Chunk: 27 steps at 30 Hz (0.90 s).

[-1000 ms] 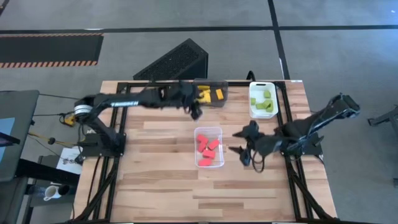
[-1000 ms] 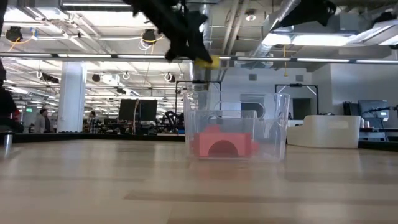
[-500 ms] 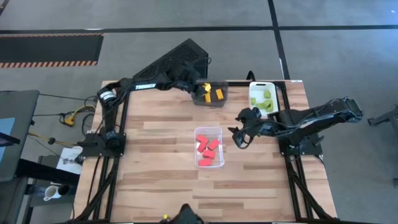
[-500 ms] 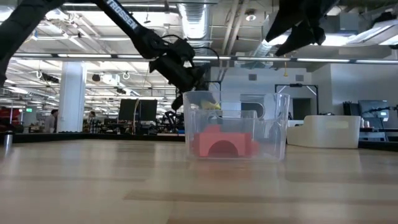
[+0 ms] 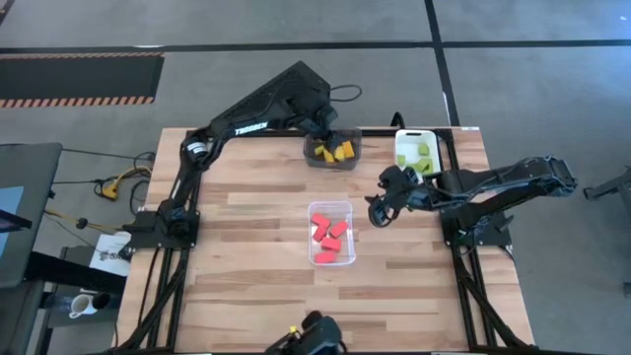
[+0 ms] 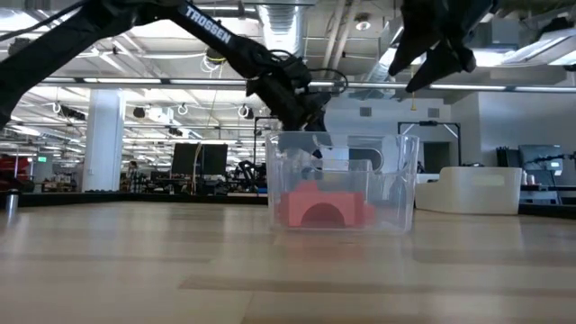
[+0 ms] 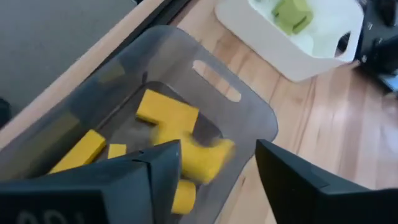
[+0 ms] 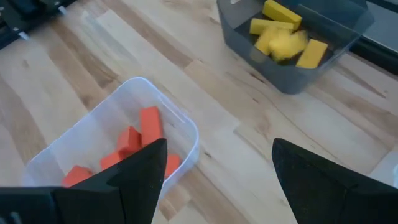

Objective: Sort & place blocks by color
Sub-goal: Return to Home Position

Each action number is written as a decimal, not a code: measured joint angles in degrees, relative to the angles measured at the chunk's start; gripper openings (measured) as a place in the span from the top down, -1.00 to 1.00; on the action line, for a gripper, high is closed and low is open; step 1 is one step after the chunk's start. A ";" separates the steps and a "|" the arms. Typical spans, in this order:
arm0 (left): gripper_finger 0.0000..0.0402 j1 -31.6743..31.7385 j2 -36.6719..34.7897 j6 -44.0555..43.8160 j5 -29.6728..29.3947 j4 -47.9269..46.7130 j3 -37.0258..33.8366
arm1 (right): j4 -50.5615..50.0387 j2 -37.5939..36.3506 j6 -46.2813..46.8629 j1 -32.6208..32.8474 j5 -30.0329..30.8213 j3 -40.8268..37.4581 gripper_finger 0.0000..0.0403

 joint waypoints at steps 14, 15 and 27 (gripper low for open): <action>0.00 -0.06 0.24 8.86 -1.06 -23.93 14.57 | -0.58 0.00 0.04 0.29 -1.28 0.00 -0.54; 0.01 -0.12 0.22 9.95 -1.04 -26.29 15.76 | -0.56 0.00 0.04 0.32 -1.32 0.00 -0.54; 0.35 -5.78 -20.23 12.96 -10.22 -24.98 7.98 | 5.59 -2.66 -1.61 3.61 -3.82 0.00 -0.54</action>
